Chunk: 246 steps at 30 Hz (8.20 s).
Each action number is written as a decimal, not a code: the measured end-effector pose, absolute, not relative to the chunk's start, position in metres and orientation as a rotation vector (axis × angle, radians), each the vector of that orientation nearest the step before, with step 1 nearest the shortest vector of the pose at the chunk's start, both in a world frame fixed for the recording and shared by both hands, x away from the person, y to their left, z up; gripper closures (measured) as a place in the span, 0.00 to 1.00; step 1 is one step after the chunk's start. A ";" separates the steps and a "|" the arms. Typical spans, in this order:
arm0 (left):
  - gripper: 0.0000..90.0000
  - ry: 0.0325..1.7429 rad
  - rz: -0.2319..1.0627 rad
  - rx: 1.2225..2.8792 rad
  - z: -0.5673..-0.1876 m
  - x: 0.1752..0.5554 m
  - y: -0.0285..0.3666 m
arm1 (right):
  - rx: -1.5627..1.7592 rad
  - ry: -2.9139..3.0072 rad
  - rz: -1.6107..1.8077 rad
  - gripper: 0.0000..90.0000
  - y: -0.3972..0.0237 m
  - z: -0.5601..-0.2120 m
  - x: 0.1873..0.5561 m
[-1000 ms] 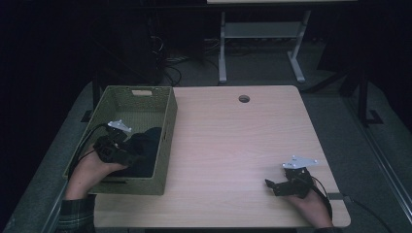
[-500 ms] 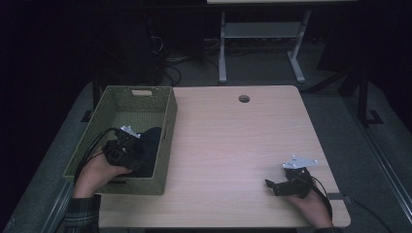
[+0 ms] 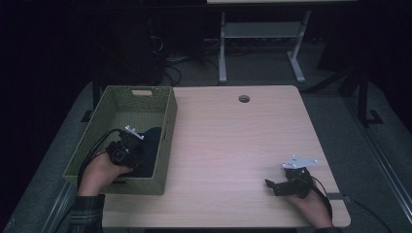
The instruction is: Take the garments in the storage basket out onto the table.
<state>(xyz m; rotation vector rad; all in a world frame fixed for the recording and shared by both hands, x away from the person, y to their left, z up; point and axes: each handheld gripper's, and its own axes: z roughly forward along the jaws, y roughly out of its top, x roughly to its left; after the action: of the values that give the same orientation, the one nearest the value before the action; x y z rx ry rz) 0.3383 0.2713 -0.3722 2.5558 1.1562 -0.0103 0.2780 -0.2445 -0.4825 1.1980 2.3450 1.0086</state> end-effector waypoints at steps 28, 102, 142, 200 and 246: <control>0.87 1.193 0.030 2.479 -0.328 0.345 0.300 | 1.206 2.345 1.011 0.08 -0.244 -0.482 0.278; 0.89 0.922 0.262 2.384 -0.158 0.348 0.252 | 1.206 2.345 1.012 0.08 -0.244 -0.482 0.278; 0.89 0.653 0.191 2.449 -0.180 0.363 0.115 | 1.204 2.344 1.011 0.08 -0.244 -0.482 0.278; 0.88 0.525 0.022 2.636 -0.351 0.391 -0.026 | 1.206 2.343 1.005 0.08 -0.245 -0.482 0.278; 0.93 0.621 0.083 2.490 -0.317 0.359 0.048 | 1.207 2.341 1.007 0.08 -0.245 -0.482 0.278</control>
<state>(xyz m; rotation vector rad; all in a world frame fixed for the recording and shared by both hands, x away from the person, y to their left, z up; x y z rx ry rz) 0.3593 0.0476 -0.3166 2.4902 0.6210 0.0828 0.2778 -0.2446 -0.4825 1.2067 2.3410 1.0073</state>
